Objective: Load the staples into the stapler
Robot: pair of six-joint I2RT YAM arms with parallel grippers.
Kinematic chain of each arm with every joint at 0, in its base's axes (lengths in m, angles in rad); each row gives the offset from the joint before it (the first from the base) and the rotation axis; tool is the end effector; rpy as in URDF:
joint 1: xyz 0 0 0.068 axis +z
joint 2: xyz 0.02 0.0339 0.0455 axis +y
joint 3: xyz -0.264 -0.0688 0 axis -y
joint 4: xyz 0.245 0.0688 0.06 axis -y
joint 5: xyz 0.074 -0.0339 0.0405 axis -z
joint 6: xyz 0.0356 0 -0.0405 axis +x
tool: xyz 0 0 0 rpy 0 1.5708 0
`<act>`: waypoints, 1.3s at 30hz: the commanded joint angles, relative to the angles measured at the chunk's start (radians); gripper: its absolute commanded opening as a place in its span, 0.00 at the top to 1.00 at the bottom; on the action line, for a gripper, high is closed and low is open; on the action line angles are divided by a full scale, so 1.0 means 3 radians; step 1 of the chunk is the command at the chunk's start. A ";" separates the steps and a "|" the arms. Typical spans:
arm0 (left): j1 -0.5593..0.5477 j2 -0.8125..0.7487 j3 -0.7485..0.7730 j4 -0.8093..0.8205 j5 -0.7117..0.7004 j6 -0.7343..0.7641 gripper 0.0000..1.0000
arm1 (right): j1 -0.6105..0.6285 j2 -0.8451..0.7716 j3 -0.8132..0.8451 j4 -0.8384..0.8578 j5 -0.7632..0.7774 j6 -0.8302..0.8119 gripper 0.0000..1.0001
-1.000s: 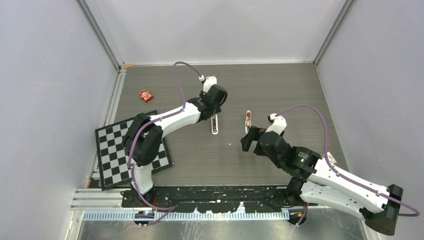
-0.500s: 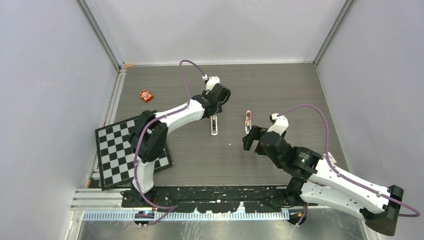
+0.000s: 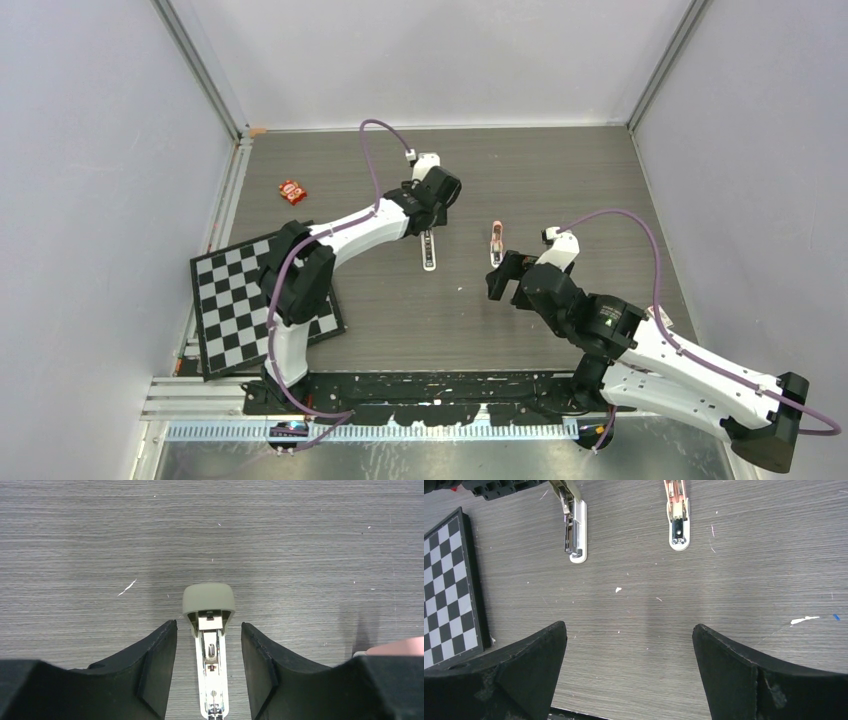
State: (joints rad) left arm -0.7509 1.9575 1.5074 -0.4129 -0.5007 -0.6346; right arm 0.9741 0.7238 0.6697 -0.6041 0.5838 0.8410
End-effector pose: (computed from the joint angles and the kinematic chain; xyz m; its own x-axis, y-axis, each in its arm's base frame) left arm 0.3294 -0.2841 0.2255 -0.6669 -0.0890 -0.7398 -0.0310 0.9953 -0.0917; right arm 0.1017 0.1148 0.2716 -0.5610 0.2809 -0.7787 -0.0406 0.9302 0.3648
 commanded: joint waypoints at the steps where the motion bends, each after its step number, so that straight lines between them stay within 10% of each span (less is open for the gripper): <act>1: -0.0013 -0.0288 0.0136 0.0000 0.0037 0.0064 0.47 | 0.0010 -0.0051 0.0111 0.0033 0.0173 0.0117 0.00; 13: -0.0010 -0.1348 -0.0326 0.0020 0.0302 0.0444 0.01 | 0.0009 0.0050 0.0411 -0.0343 0.0767 0.0374 0.00; 19: -0.0008 -0.2037 -0.0725 -0.0108 0.0481 0.0764 0.00 | -0.0103 0.0364 0.0629 -0.0631 0.1345 0.0750 0.01; 39: -0.0009 -0.3510 -0.1918 -0.0877 0.0952 0.1328 0.00 | -0.2998 0.1361 0.1066 -0.1349 0.1012 0.0665 0.00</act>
State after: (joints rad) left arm -0.7509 0.9451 0.9344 -0.6453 -0.2626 -0.2718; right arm 0.2062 1.1336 1.0130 -0.9951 0.8719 1.0454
